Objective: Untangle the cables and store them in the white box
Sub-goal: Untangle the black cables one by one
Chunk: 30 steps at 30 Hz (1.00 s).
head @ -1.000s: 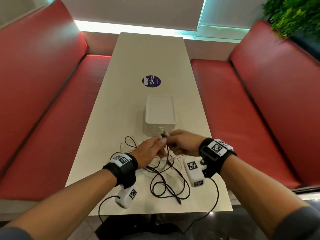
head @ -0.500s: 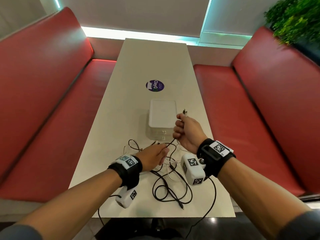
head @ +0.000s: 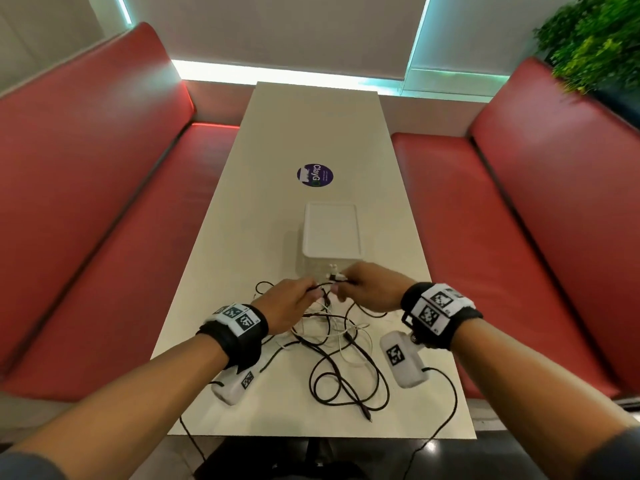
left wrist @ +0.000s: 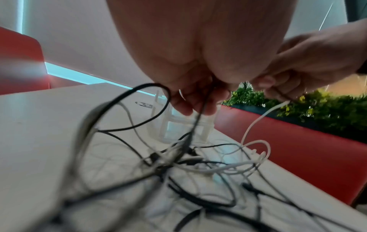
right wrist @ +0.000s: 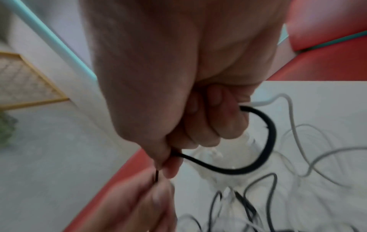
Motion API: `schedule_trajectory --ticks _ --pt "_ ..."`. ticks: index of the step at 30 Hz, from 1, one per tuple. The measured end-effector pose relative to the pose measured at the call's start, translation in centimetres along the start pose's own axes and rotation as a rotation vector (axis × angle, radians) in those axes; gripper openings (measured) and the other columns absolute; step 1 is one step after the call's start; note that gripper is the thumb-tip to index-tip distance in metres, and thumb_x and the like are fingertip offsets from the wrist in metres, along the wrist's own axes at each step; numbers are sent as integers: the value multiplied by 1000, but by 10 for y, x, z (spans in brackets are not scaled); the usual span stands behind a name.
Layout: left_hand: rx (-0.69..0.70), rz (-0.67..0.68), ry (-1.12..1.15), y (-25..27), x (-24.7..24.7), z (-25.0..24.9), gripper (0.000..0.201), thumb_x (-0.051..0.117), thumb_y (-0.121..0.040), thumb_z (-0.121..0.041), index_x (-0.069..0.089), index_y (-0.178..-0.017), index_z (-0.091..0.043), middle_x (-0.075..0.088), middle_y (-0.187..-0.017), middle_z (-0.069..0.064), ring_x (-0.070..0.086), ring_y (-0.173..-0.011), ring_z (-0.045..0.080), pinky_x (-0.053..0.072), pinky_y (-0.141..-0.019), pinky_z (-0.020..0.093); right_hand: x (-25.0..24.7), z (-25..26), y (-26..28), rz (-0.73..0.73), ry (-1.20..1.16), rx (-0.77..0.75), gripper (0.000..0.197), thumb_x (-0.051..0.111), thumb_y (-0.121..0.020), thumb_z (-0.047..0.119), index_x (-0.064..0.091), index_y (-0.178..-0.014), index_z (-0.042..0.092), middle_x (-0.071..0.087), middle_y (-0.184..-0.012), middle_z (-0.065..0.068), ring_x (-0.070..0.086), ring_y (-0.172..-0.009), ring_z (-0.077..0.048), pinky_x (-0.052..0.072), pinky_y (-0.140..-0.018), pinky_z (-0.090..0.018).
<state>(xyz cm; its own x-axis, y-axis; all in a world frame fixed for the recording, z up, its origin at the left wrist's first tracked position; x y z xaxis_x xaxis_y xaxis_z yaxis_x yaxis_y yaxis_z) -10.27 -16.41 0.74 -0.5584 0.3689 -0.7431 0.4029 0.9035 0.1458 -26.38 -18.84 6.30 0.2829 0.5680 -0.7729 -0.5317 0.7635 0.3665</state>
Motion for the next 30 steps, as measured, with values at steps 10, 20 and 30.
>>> schedule_trajectory --ticks 10,20,30 --pt "29 -1 -476 -4 -5 0 20 31 -107 -20 44 -94 -27 59 -87 -5 59 -84 20 31 -105 42 -42 -15 6 -283 -443 15 33 48 -105 28 68 -84 15 44 -62 6 35 -45 -5 29 -46 -20" --pt "98 -81 -240 -6 -6 -28 29 34 -107 -25 58 -102 -9 53 -67 -5 49 -59 21 37 -65 32 10 7 -12 -304 -249 -13 25 54 -102 39 57 -89 18 64 -79 1 58 -66 -12 42 -56 -19" --pt "-70 146 -350 2 13 28 48 24 -105 -48 57 -85 -18 70 -87 0 64 -79 23 47 -86 40 -78 3 8 -873 -597 52 28 39 -106 31 50 -85 17 49 -71 8 41 -59 -11 36 -56 -28"
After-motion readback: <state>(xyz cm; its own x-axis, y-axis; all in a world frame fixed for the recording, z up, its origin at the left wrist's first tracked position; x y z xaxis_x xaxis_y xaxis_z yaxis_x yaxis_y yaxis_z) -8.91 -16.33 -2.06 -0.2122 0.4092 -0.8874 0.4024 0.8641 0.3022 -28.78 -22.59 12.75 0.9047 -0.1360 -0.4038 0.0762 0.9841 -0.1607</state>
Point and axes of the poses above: each hand's wrist, its own y-axis away from the middle knuckle, its own x-axis out of the palm, z = x × y, the point moved 5 cm from there along -y, towards the middle knuckle
